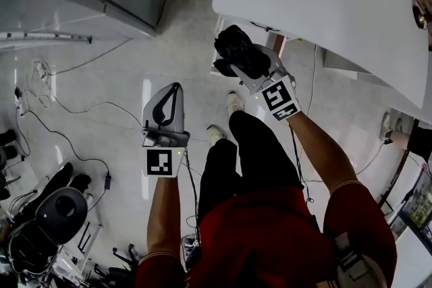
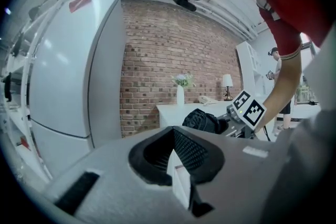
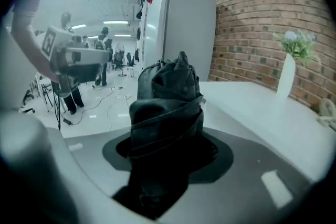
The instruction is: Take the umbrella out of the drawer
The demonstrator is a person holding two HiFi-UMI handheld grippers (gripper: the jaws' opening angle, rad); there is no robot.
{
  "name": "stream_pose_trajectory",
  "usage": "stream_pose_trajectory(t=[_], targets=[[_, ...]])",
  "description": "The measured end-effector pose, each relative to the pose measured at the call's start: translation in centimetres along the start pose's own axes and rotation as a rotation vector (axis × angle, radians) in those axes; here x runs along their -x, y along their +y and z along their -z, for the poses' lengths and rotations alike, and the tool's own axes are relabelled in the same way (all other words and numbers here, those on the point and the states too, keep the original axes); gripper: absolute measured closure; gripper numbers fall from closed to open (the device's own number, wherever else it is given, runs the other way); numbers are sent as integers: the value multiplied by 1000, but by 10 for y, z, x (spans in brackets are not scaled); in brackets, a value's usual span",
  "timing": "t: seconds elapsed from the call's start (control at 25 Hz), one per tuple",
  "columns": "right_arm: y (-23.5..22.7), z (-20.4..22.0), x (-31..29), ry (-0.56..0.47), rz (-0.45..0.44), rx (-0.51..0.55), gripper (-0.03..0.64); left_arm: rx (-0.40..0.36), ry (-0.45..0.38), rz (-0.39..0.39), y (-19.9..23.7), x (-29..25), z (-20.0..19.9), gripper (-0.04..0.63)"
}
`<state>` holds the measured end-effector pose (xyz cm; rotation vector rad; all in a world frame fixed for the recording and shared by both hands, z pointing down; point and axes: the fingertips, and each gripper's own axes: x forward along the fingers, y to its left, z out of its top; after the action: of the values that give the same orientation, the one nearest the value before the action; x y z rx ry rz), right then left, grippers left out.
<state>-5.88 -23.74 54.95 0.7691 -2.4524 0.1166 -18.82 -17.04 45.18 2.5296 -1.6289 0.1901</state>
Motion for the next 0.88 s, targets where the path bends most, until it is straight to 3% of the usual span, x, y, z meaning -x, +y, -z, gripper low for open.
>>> stream_pose_trajectory(t=[0.44, 0.88], targets=[[9, -139, 118, -304, -9, -163, 371, -21, -121, 13, -25, 30, -112, 589], [-7, -211, 218, -509, 26, -237, 371, -74, -223, 61, -46, 49, -202, 589]])
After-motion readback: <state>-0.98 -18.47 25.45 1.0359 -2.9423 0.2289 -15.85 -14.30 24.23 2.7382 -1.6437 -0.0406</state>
